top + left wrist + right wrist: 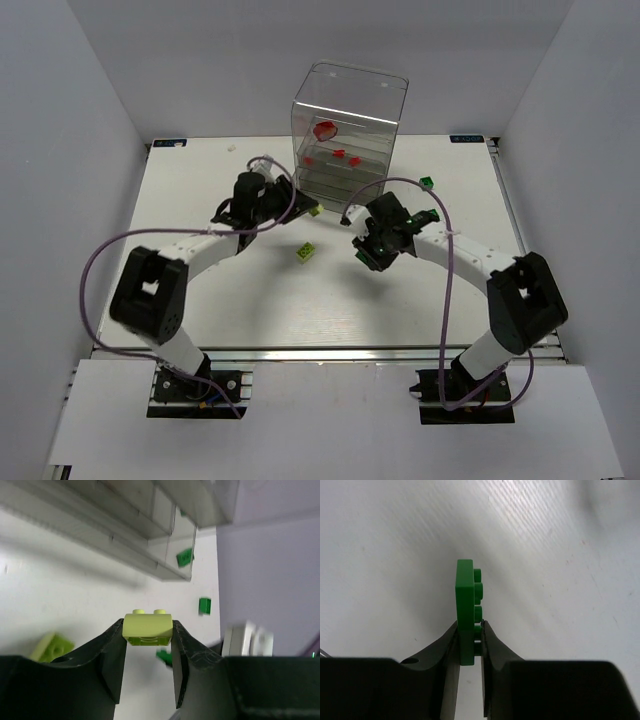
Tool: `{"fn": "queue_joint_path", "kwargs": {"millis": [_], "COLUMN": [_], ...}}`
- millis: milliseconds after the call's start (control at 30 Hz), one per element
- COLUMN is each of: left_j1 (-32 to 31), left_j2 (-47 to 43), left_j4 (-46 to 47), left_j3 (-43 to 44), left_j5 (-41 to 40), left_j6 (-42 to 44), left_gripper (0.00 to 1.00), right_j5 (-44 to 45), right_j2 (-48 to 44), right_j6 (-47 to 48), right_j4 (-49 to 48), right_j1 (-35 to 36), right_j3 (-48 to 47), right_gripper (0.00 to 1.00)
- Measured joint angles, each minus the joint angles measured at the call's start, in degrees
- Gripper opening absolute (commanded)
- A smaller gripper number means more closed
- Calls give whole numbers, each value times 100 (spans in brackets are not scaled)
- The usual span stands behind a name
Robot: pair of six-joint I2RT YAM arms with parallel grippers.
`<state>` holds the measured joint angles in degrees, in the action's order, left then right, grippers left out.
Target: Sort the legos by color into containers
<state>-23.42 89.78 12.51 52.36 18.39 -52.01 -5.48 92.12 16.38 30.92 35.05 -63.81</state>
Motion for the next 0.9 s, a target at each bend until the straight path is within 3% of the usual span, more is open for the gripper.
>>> {"fn": "queue_joint_path", "kwargs": {"millis": [200, 333, 367, 433, 467, 500, 600, 733, 900], "left_j1": [4, 7, 7, 7, 7, 7, 7, 7, 7], "left_j2": [1609, 2166, 2247, 2334, 2341, 2341, 2341, 2341, 2341], "left_j4": [107, -7, -55, -170, -221, -295, -396, -442, -455], "left_j3": [1937, 2697, 2802, 2909, 2914, 2914, 2914, 2924, 3145], "left_j5": [-146, -245, -275, -315, -334, -345, -365, -354, -203], "left_j6": [9, -9, -17, -46, -55, -57, -61, -105, -173], "left_gripper": [0, 0, 5, 21, 29, 45, 55, 59, 60], "right_j5": [254, 391, 407, 428, 426, 426, 420, 372, 136], "right_j2": [-564, -562, -562, -562, -560, -551, -544, -428, -350], "right_j6": [656, 938, 986, 1132, 1193, 1241, 1353, 1486, 1633], "right_j4": [-146, -262, -260, -254, -245, -234, -236, -229, -74], "right_j1": [-35, -63, -74, -96, -98, -105, -133, -170, -251], "right_j3": [595, 728, 756, 833, 852, 857, 857, 855, 815], "right_gripper": [0, 0, 0, 18, 36, 44, 66, 78, 78]}}
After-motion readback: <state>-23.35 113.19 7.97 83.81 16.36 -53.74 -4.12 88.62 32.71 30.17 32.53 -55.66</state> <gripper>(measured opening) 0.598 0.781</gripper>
